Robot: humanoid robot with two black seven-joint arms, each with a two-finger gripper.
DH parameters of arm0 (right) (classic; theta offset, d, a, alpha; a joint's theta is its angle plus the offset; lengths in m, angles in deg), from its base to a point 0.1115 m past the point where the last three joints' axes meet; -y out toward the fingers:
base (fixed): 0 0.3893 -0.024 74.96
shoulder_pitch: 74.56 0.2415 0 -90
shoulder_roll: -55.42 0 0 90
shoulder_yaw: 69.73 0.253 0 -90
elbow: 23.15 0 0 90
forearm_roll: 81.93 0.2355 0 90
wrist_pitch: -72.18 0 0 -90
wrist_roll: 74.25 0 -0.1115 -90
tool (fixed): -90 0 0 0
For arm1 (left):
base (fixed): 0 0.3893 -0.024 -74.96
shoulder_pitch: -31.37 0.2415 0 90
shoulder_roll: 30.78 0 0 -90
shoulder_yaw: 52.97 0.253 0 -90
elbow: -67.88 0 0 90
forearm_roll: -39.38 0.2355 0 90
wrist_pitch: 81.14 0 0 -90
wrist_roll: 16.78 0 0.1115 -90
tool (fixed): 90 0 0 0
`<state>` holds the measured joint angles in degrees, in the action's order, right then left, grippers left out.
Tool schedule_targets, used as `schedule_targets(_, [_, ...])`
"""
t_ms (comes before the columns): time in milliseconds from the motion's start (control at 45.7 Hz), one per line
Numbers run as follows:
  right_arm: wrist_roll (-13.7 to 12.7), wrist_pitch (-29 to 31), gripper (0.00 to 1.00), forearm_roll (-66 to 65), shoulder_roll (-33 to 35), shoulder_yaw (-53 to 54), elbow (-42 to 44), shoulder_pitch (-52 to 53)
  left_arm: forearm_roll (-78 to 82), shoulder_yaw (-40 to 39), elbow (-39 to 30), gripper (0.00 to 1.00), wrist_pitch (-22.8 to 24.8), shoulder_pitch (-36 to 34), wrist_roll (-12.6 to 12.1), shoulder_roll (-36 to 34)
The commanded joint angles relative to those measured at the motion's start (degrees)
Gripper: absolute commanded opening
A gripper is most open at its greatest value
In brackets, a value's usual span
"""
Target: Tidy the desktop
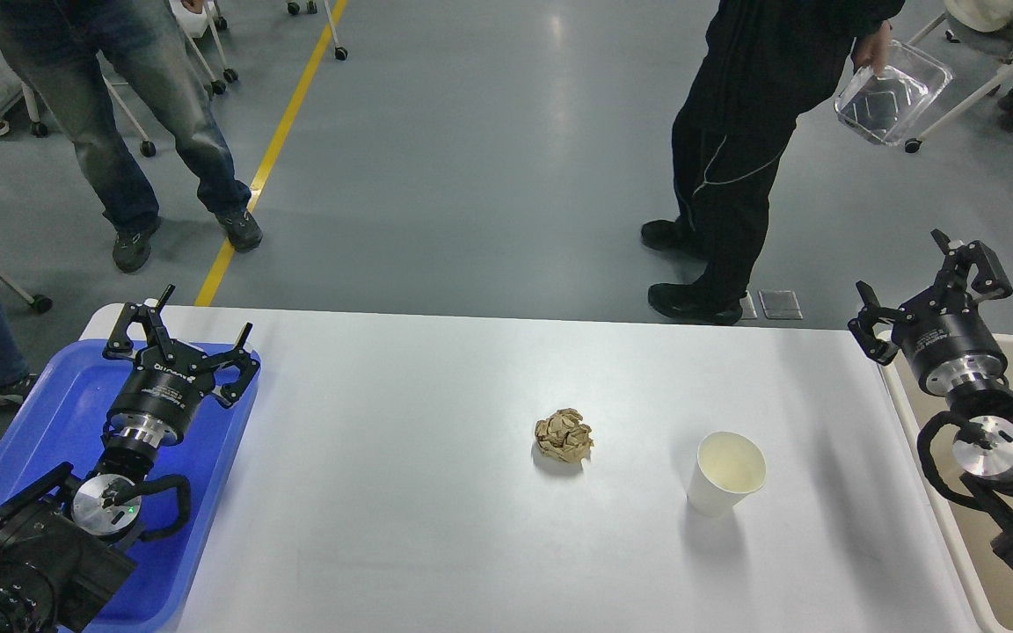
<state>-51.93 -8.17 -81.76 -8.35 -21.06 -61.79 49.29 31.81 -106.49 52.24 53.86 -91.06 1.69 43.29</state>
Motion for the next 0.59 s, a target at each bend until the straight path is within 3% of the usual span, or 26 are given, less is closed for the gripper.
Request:
schedule_targets(0, [0.0, 0.01, 1.0, 0.0, -0.22, -0.32, 0.06, 0.08, 0.01, 0.0, 0.0, 1.0, 0.0, 0.0, -0.02, 0.02])
schedule_targets(569, [-0.09, -0.08, 1.0, 0.18, -0.22, 0.03, 0.32, 0.35, 0.01, 0.0, 0.0, 1.0, 0.0, 0.0, -0.02, 0.02])
